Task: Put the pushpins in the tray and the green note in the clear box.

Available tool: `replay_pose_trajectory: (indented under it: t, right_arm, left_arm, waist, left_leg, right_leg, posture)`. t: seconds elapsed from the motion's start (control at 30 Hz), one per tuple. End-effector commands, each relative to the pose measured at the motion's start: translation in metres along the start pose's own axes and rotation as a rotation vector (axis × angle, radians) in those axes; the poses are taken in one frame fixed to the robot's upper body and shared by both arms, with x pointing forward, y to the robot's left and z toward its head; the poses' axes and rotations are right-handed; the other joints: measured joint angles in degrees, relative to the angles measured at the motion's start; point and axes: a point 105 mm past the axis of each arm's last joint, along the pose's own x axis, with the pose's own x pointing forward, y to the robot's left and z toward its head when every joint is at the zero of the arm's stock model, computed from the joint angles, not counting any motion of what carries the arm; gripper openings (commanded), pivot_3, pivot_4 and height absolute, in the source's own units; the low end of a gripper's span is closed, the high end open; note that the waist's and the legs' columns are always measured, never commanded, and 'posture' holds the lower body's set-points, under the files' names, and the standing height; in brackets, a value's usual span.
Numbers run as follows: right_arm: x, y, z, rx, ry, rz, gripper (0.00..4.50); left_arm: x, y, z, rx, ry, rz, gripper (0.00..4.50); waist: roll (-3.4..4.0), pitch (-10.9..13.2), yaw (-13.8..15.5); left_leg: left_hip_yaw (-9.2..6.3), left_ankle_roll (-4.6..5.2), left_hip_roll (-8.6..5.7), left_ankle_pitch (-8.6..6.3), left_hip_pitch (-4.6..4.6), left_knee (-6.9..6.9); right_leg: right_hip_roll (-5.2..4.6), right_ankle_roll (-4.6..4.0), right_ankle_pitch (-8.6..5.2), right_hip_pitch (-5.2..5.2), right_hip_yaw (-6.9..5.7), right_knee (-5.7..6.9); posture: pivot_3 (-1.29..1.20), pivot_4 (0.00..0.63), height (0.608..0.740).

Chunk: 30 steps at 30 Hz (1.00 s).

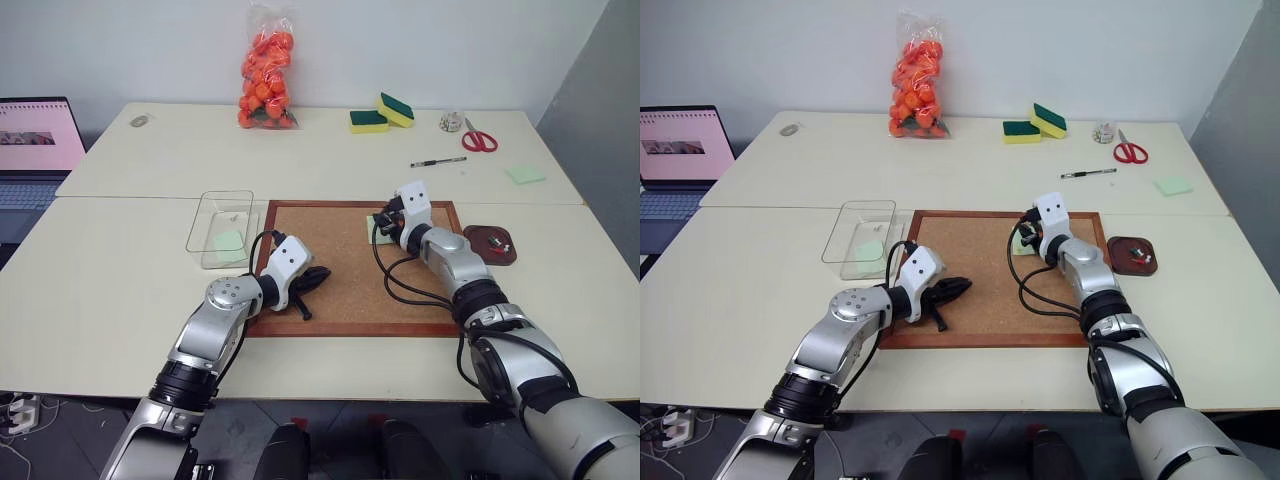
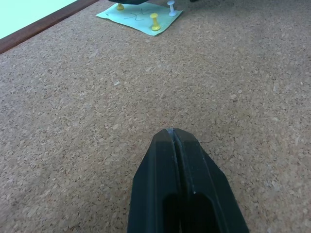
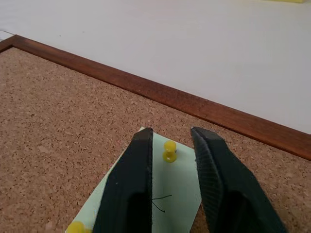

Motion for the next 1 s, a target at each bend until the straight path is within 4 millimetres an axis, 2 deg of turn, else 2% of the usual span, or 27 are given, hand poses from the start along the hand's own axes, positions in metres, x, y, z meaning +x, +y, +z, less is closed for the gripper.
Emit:
replay_pose_trajectory:
  t: [0.03,0.07,0.1,0.33,0.63,1.0]
  right_arm:
    - [0.003,0.002,0.022,-0.038,-0.058,0.005,0.27]
    - [0.004,0.002,0.021,-0.038,-0.059,0.006,0.04]
    - [0.004,0.002,0.022,-0.037,-0.061,0.005,0.01]
    - [0.003,0.001,0.028,-0.021,-0.093,0.0,0.01]
    - [-0.004,-0.002,0.053,0.037,-0.213,-0.001,0.01]
    - [-0.013,0.002,0.066,0.051,-0.28,0.009,0.01]
  left_arm:
    - [0.0,-0.008,-0.006,0.002,0.028,-0.034,0.0]
    - [0.0,-0.008,-0.006,0.002,0.028,-0.035,0.0]
    - [0.0,-0.008,-0.007,0.002,0.029,-0.035,0.0]
    - [0.0,-0.01,-0.008,0.005,0.034,-0.043,0.0]
    - [0.0,-0.014,-0.009,0.002,0.041,-0.053,0.0]
    - [0.002,-0.017,-0.01,-0.003,0.043,-0.062,0.0]
  waist:
    - [0.0,0.0,0.0]
    - [0.0,0.0,0.0]
    - [0.0,0.0,0.0]
    - [0.0,0.0,-0.2]
    - [0.03,0.0,-0.2]
    - [0.04,0.0,-0.3]
  left_leg:
    - [0.0,0.0,0.0,0.0,0.0,0.0]
    - [0.0,0.0,0.0,0.0,0.0,0.0]
    - [0.0,0.0,0.0,0.0,0.0,0.0]
    - [0.0,0.0,0.0,0.0,0.0,0.0]
    - [0.0,0.0,0.0,0.0,-0.03,-0.01]
    - [-0.01,0.0,0.0,0.0,-0.02,-0.02]
  right_leg:
    - [0.0,0.0,0.0,0.0,0.0,0.0]
    - [0.0,0.0,0.0,0.0,0.0,0.0]
    - [0.0,0.0,0.0,0.0,0.0,0.0]
    - [0.0,0.0,0.0,0.0,0.0,0.0]
    - [0.0,0.0,0.0,-0.03,0.0,0.0]
    - [0.0,0.0,0.0,-0.01,0.0,0.01]
  posture:
    - [0.0,0.15,0.74]
    - [0.0,0.15,0.74]
    - [0.0,0.15,0.74]
    - [0.0,0.15,0.74]
    - [0.0,0.15,0.74]
    - [0.0,0.15,0.74]
